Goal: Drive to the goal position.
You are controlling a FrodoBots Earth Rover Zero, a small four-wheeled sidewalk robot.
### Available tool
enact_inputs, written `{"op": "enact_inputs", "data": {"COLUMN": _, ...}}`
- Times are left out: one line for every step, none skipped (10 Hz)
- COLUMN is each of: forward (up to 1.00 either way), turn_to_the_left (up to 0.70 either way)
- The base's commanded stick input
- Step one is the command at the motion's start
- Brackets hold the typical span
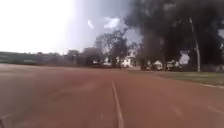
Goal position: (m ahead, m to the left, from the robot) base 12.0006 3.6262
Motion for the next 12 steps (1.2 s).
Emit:
{"op": "enact_inputs", "data": {"forward": 0.7, "turn_to_the_left": 0.0}}
{"op": "enact_inputs", "data": {"forward": 0.7, "turn_to_the_left": 0.0}}
{"op": "enact_inputs", "data": {"forward": 0.7, "turn_to_the_left": 0.0}}
{"op": "enact_inputs", "data": {"forward": 0.7, "turn_to_the_left": 0.0}}
{"op": "enact_inputs", "data": {"forward": 0.7, "turn_to_the_left": 0.0}}
{"op": "enact_inputs", "data": {"forward": 0.7, "turn_to_the_left": 0.0}}
{"op": "enact_inputs", "data": {"forward": 0.7, "turn_to_the_left": 0.0}}
{"op": "enact_inputs", "data": {"forward": 0.7, "turn_to_the_left": 0.0}}
{"op": "enact_inputs", "data": {"forward": 0.7, "turn_to_the_left": 0.0}}
{"op": "enact_inputs", "data": {"forward": 0.7, "turn_to_the_left": 0.0}}
{"op": "enact_inputs", "data": {"forward": 0.7, "turn_to_the_left": 0.0}}
{"op": "enact_inputs", "data": {"forward": 0.7, "turn_to_the_left": 0.0}}
